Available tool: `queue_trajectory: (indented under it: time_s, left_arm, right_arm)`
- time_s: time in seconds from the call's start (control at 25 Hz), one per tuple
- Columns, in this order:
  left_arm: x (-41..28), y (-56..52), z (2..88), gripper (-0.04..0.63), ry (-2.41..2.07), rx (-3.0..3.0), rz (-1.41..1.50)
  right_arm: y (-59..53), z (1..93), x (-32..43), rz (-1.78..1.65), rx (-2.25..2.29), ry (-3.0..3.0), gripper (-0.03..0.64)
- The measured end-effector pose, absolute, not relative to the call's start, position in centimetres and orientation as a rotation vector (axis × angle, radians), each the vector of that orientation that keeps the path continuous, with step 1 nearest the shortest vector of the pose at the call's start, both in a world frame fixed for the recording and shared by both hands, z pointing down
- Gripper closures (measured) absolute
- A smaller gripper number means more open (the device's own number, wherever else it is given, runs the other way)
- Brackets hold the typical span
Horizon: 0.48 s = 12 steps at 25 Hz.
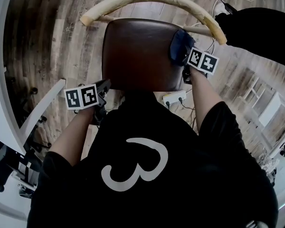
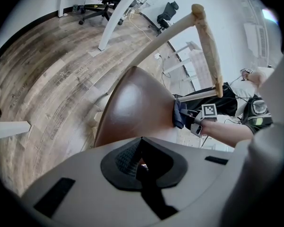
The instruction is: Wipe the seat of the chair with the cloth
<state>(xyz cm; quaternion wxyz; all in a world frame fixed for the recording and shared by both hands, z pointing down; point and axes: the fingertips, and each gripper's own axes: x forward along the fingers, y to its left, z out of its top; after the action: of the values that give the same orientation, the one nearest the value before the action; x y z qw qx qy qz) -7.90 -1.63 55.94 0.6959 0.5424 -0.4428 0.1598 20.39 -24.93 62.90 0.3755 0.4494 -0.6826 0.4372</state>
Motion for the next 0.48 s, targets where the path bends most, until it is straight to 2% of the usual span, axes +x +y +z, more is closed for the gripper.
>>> queue_trajectory:
  time_s: [0.48]
  left_arm:
    - [-8.3, -2.4, 55.2, 0.583, -1.008, 1.261, 0.372]
  right_arm:
    - [-24.9, 60.5, 19.0, 1.108, 1.162, -1.805, 0.561]
